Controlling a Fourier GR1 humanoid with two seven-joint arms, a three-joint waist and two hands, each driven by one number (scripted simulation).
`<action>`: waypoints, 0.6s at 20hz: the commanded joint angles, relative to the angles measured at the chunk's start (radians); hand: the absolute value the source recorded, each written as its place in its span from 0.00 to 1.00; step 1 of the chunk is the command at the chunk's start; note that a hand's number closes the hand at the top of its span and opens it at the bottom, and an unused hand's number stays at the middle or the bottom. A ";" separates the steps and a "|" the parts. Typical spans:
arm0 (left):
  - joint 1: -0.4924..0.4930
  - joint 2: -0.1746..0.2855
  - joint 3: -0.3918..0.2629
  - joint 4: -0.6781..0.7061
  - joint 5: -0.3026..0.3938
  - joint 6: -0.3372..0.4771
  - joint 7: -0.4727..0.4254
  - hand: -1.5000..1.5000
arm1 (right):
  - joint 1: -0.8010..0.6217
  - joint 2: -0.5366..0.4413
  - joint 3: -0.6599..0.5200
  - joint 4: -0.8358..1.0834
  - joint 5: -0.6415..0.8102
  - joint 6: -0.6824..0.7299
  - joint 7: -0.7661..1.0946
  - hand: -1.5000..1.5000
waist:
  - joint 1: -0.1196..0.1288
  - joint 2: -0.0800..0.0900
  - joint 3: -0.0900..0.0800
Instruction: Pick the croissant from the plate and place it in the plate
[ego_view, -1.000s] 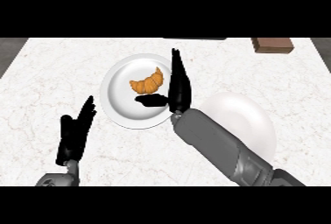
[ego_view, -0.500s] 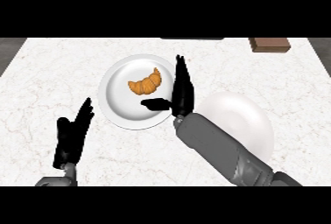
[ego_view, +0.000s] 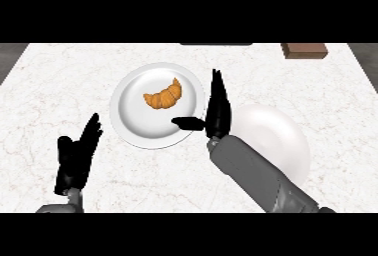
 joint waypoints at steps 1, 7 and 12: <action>-0.028 0.021 0.029 0.003 0.022 -0.029 0.030 0.50 | 0.077 -0.060 -0.074 -0.060 0.026 0.027 -0.034 0.00 | -0.006 0.000 0.000; 0.033 -0.019 -0.010 -0.041 -0.026 0.010 0.025 0.50 | 0.208 -0.058 -0.099 -0.151 0.135 -0.029 -0.041 0.00 | -0.006 -0.002 0.000; -0.044 -0.025 0.013 0.010 -0.006 -0.007 0.032 0.50 | 0.218 -0.078 -0.160 -0.156 0.216 -0.026 0.022 0.00 | -0.005 0.000 0.000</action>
